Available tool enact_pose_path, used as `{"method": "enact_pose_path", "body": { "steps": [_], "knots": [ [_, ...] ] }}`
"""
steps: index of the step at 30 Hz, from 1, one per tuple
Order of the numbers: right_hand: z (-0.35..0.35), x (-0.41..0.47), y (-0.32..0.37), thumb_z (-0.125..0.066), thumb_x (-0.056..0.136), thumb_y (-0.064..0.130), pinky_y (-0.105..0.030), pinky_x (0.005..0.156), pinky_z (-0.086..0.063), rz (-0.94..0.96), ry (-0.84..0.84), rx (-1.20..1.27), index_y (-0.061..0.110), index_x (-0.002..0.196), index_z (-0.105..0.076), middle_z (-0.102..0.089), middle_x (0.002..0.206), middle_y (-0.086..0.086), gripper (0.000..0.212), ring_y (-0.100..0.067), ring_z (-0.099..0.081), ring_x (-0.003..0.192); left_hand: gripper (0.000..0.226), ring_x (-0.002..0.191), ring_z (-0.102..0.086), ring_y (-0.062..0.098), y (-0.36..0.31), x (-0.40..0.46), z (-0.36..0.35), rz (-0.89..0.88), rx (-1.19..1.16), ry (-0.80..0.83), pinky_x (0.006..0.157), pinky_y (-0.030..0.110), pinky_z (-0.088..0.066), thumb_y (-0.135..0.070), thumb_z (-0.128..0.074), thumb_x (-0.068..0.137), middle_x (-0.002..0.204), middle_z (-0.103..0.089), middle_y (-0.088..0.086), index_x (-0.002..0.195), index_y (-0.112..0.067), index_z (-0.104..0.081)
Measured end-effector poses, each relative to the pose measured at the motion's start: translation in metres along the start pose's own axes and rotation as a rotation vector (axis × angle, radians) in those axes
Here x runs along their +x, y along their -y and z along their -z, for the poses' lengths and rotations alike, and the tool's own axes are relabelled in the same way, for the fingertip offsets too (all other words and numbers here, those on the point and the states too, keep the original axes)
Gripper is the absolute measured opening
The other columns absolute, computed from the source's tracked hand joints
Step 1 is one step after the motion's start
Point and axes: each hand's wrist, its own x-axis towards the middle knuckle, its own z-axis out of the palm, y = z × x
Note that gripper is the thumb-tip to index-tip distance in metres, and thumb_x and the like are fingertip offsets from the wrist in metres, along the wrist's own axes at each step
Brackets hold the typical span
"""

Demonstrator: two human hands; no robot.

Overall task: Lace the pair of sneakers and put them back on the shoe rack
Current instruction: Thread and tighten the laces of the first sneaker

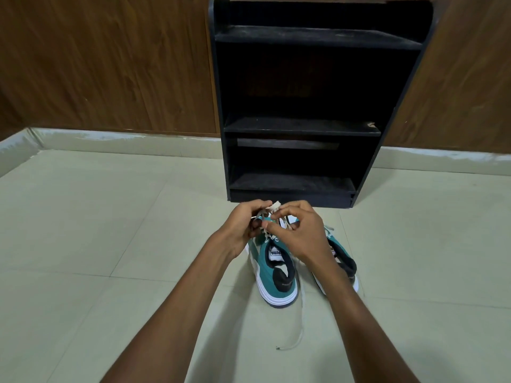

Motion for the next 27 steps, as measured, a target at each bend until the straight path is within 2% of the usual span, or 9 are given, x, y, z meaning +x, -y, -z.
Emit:
{"method": "enact_pose_path", "body": {
  "steps": [3, 6, 10, 14, 16, 18, 21, 23, 27],
  "knots": [
    [0.000, 0.000, 0.002, -0.084, 0.078, 0.026, -0.035, 0.080, -0.058, 0.038, -0.146, 0.000, 0.025, 0.095, -0.068, -0.058, 0.104, 0.008, 0.024, -0.008, -0.062, 0.094, 0.019, 0.056, -0.038, 0.007, -0.002, -0.002, 0.001, 0.001, 0.110, 0.021, 0.052, 0.022, -0.033, -0.031, -0.066, 0.092, 0.067, -0.057, -0.008, 0.084, -0.016, -0.076],
    [0.001, 0.003, 0.004, -0.082, 0.080, 0.023, -0.027, 0.081, -0.055, 0.133, -0.099, -0.028, 0.029, 0.116, -0.068, -0.059, 0.110, 0.007, 0.040, -0.007, -0.063, 0.095, 0.021, 0.063, -0.038, 0.010, -0.002, -0.003, 0.001, -0.005, 0.133, 0.011, 0.055, 0.023, -0.034, -0.035, -0.069, 0.092, 0.066, -0.062, -0.013, 0.082, -0.019, -0.079],
    [0.008, 0.006, 0.007, -0.076, 0.080, 0.019, -0.040, 0.083, -0.056, 0.068, -0.143, 0.001, 0.027, 0.084, -0.075, -0.072, 0.091, 0.007, 0.008, -0.015, -0.066, 0.092, 0.023, 0.076, -0.045, 0.016, 0.002, 0.000, 0.002, -0.017, 0.145, -0.042, 0.066, 0.027, -0.039, -0.039, -0.071, 0.090, 0.074, -0.065, -0.007, 0.083, -0.019, -0.079],
    [0.024, 0.005, 0.024, -0.056, 0.089, 0.013, -0.037, 0.068, -0.052, -0.109, -0.115, 0.394, 0.017, 0.068, -0.055, -0.071, 0.067, -0.005, 0.021, -0.020, -0.062, 0.066, 0.027, 0.087, -0.048, 0.022, 0.002, 0.003, 0.001, -0.007, 0.128, -0.113, 0.077, 0.036, -0.040, -0.043, -0.072, 0.089, 0.086, -0.068, 0.001, 0.082, -0.018, -0.079],
    [0.032, 0.004, 0.034, -0.049, 0.089, 0.007, -0.034, 0.056, -0.048, -0.132, -0.116, 0.587, 0.014, 0.069, -0.048, -0.059, 0.054, -0.009, 0.022, -0.025, -0.053, 0.052, 0.027, 0.077, -0.049, 0.017, 0.000, 0.003, -0.002, -0.012, 0.141, -0.173, 0.075, 0.036, -0.039, -0.040, -0.069, 0.092, 0.079, -0.065, -0.001, 0.084, -0.015, -0.076],
    [0.037, 0.006, 0.039, -0.051, 0.082, 0.010, -0.027, 0.042, -0.035, -0.150, -0.145, 0.663, 0.015, 0.068, -0.047, -0.048, 0.050, -0.005, 0.016, -0.018, -0.041, 0.039, 0.030, 0.070, -0.047, 0.015, 0.000, 0.005, -0.003, -0.011, 0.162, -0.233, 0.072, 0.035, -0.039, -0.039, -0.068, 0.094, 0.073, -0.061, -0.001, 0.091, -0.009, -0.074],
    [0.042, 0.009, 0.037, -0.059, 0.073, 0.016, -0.020, 0.040, -0.028, -0.139, -0.142, 0.538, 0.019, 0.076, -0.050, -0.048, 0.053, -0.002, 0.009, -0.009, -0.035, 0.037, 0.042, 0.070, -0.045, 0.017, 0.001, 0.006, -0.004, -0.021, 0.183, -0.254, 0.070, 0.034, -0.038, -0.042, -0.069, 0.092, 0.075, -0.058, 0.002, 0.100, -0.001, -0.073],
    [0.045, 0.008, 0.038, -0.065, 0.076, 0.018, -0.021, 0.042, -0.033, -0.120, -0.100, 0.375, 0.022, 0.091, -0.054, -0.056, 0.059, -0.002, 0.020, -0.013, -0.043, 0.041, 0.047, 0.070, -0.044, 0.017, 0.002, 0.006, -0.004, -0.033, 0.187, -0.246, 0.069, 0.035, -0.037, -0.044, -0.069, 0.092, 0.076, -0.059, 0.003, 0.102, 0.002, -0.072],
    [0.040, 0.008, 0.035, -0.078, 0.079, 0.032, -0.025, 0.040, -0.046, -0.231, 0.098, 0.045, 0.025, 0.114, -0.056, -0.073, 0.076, -0.002, 0.043, -0.020, -0.069, 0.049, 0.033, 0.067, -0.045, 0.017, 0.004, 0.004, -0.002, -0.046, 0.202, -0.153, 0.063, 0.030, -0.036, -0.047, -0.071, 0.089, 0.077, -0.062, 0.000, 0.086, -0.015, -0.073]
  ]
}}
